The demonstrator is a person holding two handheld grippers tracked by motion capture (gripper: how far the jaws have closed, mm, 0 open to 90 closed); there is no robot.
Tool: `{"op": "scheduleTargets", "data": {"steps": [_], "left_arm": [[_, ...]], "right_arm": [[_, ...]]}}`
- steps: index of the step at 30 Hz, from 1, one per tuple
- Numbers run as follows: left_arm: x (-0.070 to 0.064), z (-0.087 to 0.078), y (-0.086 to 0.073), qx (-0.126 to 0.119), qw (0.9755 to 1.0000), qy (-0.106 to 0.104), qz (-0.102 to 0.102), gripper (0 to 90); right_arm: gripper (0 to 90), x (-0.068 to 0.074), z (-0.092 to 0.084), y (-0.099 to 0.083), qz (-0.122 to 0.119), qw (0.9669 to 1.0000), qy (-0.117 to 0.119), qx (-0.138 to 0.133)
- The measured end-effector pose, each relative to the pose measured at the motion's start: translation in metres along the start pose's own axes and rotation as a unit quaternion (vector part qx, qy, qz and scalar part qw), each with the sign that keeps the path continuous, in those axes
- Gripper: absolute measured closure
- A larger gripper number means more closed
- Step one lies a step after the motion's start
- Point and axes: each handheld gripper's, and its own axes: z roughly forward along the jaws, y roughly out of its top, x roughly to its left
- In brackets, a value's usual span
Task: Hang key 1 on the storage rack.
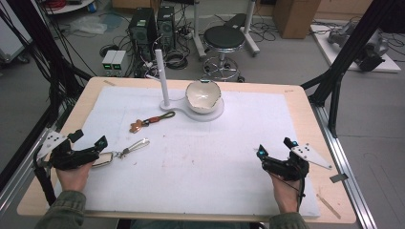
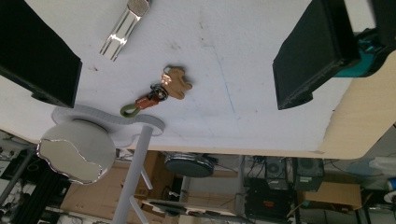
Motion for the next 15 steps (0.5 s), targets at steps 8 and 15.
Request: {"op": "scheduleTargets", "data": {"steps": [8,15], "left_arm": [[-0.0017,0.0037,-0.0025,0.017,0.9998,-0.004,0.003,1.7],[-0.0047,0.0066,-0.0067,0.039,0.9992,0.006,0.012,1.7]], "right_arm": [[0.3,-0.0018,0.0001,-0.0010,0.005,1.0000,0.003,0.003],[0.4,-0.0028,0.0010,-0.0022,0.009,0.9999,0.003,0.010]]}}
